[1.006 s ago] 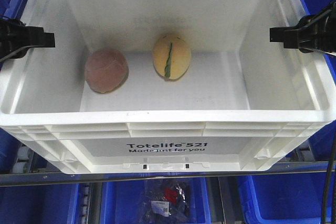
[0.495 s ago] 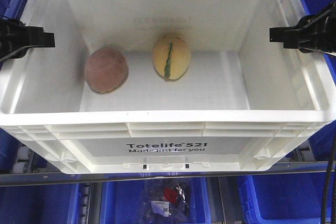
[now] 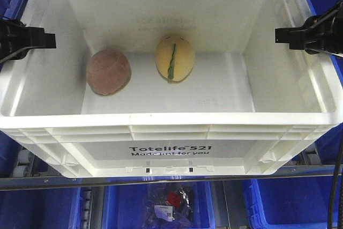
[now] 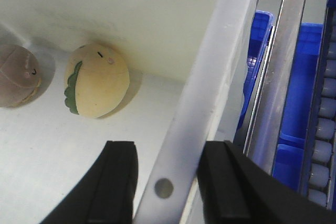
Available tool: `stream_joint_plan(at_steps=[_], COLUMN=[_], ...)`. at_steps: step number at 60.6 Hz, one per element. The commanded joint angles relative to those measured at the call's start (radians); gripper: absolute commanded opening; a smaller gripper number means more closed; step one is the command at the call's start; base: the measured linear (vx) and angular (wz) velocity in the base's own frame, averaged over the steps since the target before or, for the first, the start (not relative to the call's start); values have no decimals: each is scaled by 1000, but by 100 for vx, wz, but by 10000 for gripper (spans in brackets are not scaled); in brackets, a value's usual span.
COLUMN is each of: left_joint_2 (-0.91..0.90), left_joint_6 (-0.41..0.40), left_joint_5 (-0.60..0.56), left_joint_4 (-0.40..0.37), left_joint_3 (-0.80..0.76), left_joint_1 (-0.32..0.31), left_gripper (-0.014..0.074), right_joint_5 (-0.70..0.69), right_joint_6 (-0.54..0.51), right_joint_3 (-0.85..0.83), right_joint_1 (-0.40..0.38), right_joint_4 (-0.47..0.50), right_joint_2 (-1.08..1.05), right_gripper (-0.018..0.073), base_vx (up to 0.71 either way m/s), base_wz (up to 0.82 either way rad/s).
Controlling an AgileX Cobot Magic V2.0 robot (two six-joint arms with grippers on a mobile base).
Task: Place moving items into box and shelve
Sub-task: 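Keep gripping the crate rims as the base aligns with the roller shelf, then push the crate forward onto the roller shelf with both grippers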
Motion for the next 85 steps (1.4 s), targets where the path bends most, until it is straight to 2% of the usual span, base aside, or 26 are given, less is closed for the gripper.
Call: stream_joint_plan(at_steps=[1, 20, 28, 39, 48, 52, 60, 68, 75, 85], left_joint_2=[-31, 1, 65, 189, 265, 281, 311, 335, 357, 380], left_joint_6=[16, 16, 16, 16, 16, 16, 16, 16, 16, 16], left_joint_5=[-149, -192, -237, -406, -559, -601, -668, -682, -641, -610], left_joint_4=[-89, -89, -89, -89, -89, -89, -88, -88, -88, -88], left_joint_3=[-50, -46, -46, -46, -46, -46, -46, -46, -46, -46], left_joint_1=[-8, -8, -8, -8, -8, -8, -7, -7, -7, -7], left_gripper=[-6, -6, -4, -1, 3, 5, 11, 16, 43, 184], right_joint_5=[-67, -84, -146, -333, -512, -521, -505, -518, -536, -517], right_joint_6=[-50, -50, -50, -50, -54, -84, -161, -181, -178, -178], right_joint_3=[-41, -41, -41, -41, -42, -42, -42, -42, -42, -41], right_joint_1=[11, 11, 11, 11, 11, 11, 11, 11, 11, 11], right_joint_4=[104, 104, 104, 118, 233, 266, 273, 284, 291, 288], right_joint_2=[-35, 6, 70, 166, 266, 304, 347, 354, 355, 361], right_gripper=[-6, -6, -6, -6, -6, -6, -6, -4, 5, 106], base_vx=[0, 0, 0, 0, 0, 0, 0, 0, 0, 0], base_wz=[0, 0, 0, 0, 0, 0, 0, 0, 0, 0])
